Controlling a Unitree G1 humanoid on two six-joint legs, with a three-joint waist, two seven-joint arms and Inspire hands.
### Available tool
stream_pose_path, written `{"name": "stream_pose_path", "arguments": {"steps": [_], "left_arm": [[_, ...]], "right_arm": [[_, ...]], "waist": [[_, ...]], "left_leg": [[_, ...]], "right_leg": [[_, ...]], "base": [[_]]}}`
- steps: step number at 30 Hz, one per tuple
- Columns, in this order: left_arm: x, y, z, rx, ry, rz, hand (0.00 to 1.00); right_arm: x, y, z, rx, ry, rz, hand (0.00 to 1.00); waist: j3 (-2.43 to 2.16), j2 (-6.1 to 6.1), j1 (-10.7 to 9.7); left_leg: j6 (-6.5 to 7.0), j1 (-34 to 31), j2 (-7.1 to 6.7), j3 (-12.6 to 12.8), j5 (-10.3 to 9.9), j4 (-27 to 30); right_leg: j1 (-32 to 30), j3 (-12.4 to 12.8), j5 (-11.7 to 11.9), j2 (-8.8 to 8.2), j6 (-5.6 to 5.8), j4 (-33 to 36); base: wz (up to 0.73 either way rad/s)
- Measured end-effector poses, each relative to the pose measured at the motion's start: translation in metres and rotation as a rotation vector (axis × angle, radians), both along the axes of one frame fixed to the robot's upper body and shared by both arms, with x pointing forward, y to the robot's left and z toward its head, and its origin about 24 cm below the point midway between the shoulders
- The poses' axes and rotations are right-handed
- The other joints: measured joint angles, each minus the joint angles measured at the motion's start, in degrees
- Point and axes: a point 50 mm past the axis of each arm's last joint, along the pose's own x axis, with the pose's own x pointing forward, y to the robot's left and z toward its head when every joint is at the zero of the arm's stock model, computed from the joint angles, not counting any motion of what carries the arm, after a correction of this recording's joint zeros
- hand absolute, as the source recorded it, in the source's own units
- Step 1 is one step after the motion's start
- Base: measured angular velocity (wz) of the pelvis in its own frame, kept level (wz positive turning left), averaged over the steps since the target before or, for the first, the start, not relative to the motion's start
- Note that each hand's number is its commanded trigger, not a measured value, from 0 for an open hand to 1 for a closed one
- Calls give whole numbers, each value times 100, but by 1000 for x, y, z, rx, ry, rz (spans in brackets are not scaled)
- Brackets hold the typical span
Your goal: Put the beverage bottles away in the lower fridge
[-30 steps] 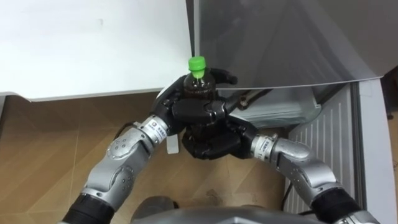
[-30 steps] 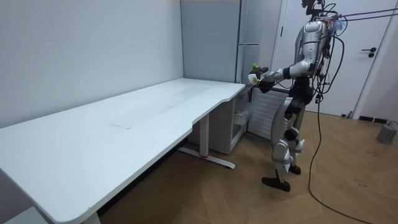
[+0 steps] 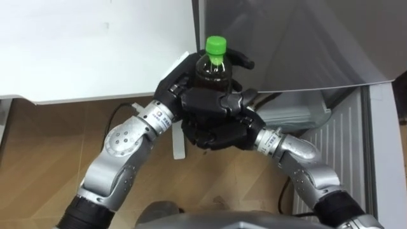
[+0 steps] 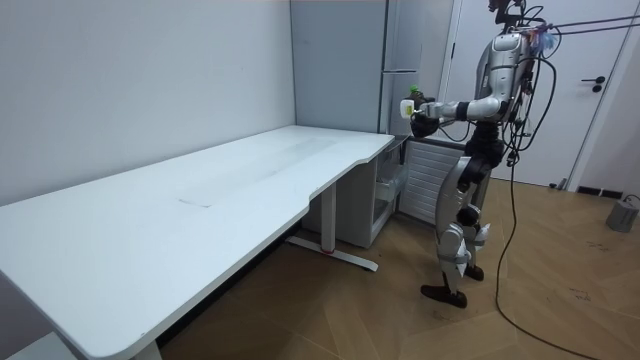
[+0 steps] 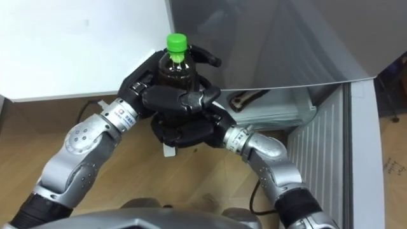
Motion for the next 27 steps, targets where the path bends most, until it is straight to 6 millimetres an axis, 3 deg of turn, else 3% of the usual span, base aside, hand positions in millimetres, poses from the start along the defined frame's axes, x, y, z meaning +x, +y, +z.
{"name": "stream_pose_path", "arguments": {"steps": [4,5,27], "left_arm": [[0,0,3,0,-15,-4,2],[0,0,4,0,-17,-4,100],[0,-3,14,15,-73,-8,100]], "right_arm": [[0,1,2,11,-12,2,100],[0,1,2,13,-13,2,100],[1,2,6,55,-49,-6,100]], "waist": [[-2,-4,-5],[-1,-5,-9],[20,-44,-8]], "left_leg": [[0,5,0,-3,0,6],[0,14,0,-5,0,8],[-9,86,8,-14,-6,7]], "right_leg": [[47,-3,0,0,0,-4],[62,-9,0,0,0,-4],[99,-3,-2,9,-6,-8]], "base": [[0],[0],[0]]}}
